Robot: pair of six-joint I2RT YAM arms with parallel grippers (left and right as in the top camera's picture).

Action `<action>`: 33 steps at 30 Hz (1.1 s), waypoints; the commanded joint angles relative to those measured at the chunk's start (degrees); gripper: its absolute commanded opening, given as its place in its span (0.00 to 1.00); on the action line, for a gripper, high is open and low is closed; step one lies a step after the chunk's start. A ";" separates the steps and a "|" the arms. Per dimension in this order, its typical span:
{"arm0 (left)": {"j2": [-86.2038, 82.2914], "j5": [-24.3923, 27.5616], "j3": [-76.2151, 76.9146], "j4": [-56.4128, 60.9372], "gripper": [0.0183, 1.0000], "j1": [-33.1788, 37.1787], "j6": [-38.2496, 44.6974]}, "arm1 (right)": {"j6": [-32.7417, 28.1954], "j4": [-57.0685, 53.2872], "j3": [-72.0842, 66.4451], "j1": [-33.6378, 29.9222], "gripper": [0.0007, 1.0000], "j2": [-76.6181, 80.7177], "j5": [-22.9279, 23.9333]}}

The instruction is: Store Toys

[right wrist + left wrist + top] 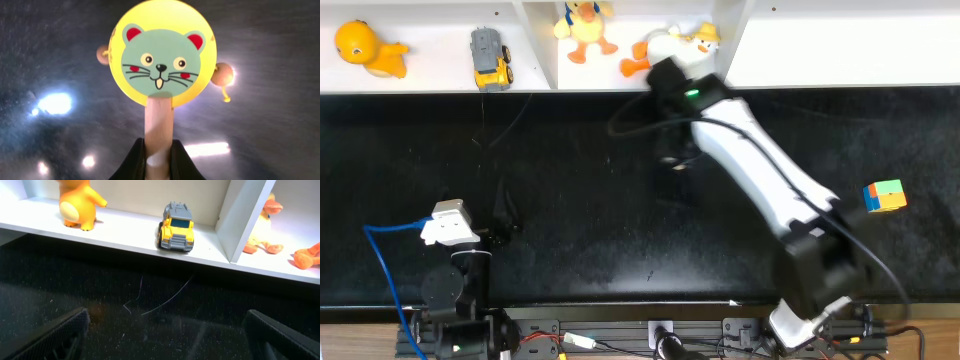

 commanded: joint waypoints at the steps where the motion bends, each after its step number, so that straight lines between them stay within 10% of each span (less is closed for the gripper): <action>1: -0.68 0.76 -0.26 0.11 1.00 0.15 1.29 | -10.95 -4.52 1.84 -4.98 0.05 -8.07 2.78; 19: -0.68 0.76 -0.26 0.09 1.00 0.15 1.29 | -36.00 3.85 -13.38 -36.61 0.05 -28.30 2.14; 25: -0.68 0.76 -0.26 0.11 1.00 0.15 1.29 | -50.93 18.23 -15.93 -39.15 0.05 -25.62 -1.36; 33: -0.68 0.76 -0.26 0.11 1.00 0.15 1.29 | -55.19 28.20 -16.04 -38.56 0.05 -18.43 -10.54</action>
